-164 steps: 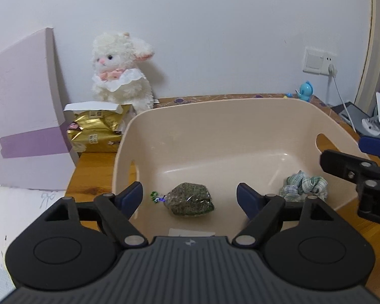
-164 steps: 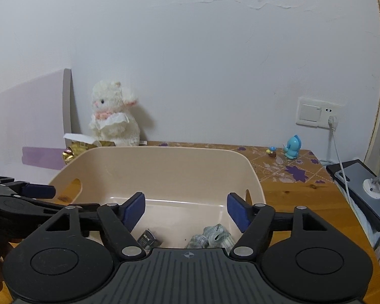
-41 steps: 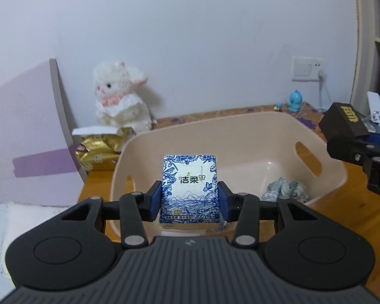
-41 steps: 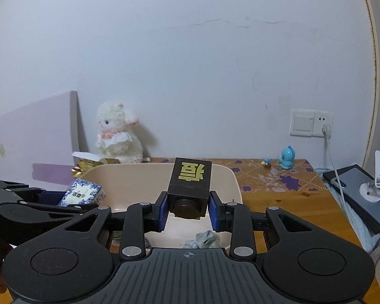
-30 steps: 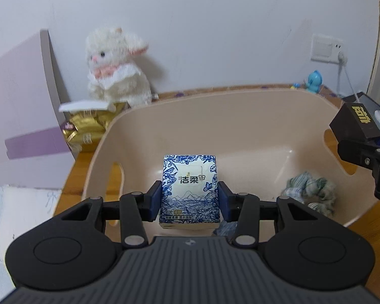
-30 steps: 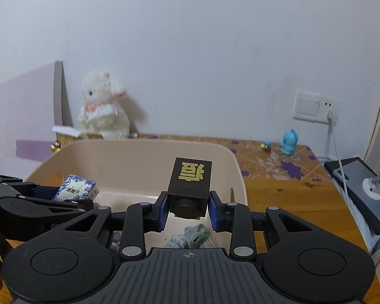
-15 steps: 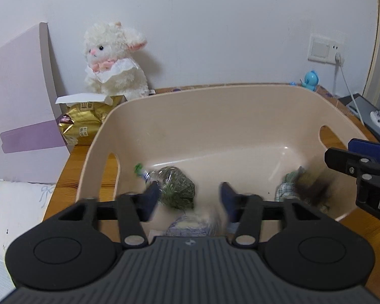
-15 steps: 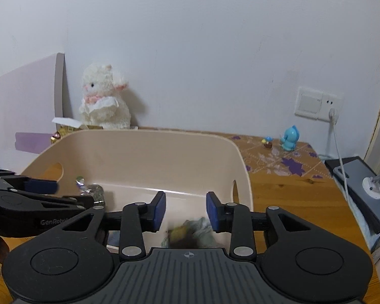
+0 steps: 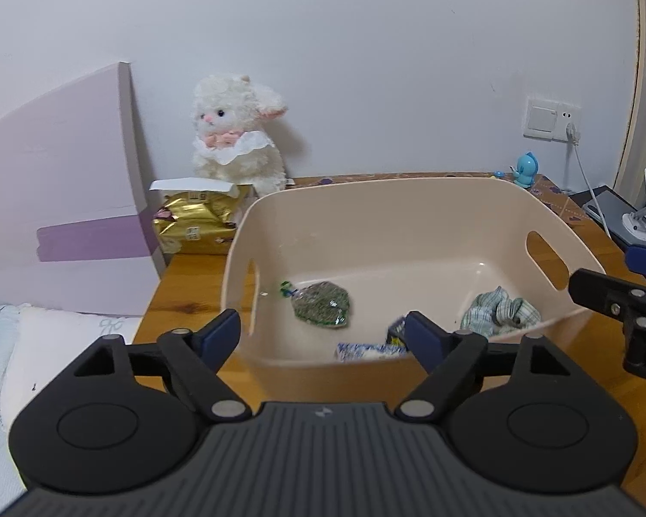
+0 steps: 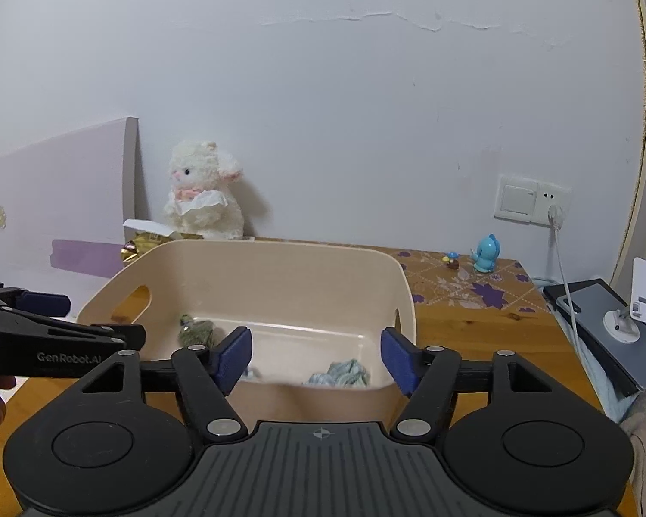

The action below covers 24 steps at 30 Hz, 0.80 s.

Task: Organize objects
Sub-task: 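Lift both items into the basket and open both tools to release, then grasp the orange toy with the left tool while the right tool grasps the metal hair clips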

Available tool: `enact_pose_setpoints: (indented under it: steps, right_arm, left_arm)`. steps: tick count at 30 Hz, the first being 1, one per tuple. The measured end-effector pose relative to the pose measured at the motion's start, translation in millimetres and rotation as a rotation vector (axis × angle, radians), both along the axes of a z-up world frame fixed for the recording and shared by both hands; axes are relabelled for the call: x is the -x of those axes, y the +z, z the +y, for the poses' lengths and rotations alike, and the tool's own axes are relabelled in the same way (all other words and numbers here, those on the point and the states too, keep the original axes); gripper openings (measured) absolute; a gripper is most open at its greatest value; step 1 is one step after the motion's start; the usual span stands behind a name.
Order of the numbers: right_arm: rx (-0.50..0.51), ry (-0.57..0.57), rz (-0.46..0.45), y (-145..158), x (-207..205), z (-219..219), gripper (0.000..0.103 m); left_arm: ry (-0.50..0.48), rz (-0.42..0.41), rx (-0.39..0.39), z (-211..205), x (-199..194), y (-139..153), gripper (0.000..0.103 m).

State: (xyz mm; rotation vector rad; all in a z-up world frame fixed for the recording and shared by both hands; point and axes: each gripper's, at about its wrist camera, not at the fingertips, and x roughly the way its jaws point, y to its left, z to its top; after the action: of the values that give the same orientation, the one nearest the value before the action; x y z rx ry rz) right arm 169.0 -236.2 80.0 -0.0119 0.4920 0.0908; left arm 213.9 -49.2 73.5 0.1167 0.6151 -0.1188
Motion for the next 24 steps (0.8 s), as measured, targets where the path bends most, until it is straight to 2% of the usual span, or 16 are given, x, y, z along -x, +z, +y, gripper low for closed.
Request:
enact_pose_setpoints:
  steps: [7, 12, 16, 24]
  right_arm:
    - [0.008, 0.019, 0.041, -10, 24, 2, 0.078]
    - [0.045, 0.043, 0.092, -27, 34, 9, 0.079]
    - [0.061, 0.056, 0.142, -45, 36, 14, 0.079]
    - [0.094, 0.067, 0.237, -83, 22, 23, 0.079]
  left_arm:
    - [0.01, 0.011, -0.029, 11, 29, -6, 0.087]
    - [0.011, 0.045, -0.037, 17, 40, -20, 0.088]
    - [0.007, 0.103, -0.035, 19, 39, -36, 0.092]
    - [0.001, 0.197, -0.051, 20, 26, -69, 0.092]
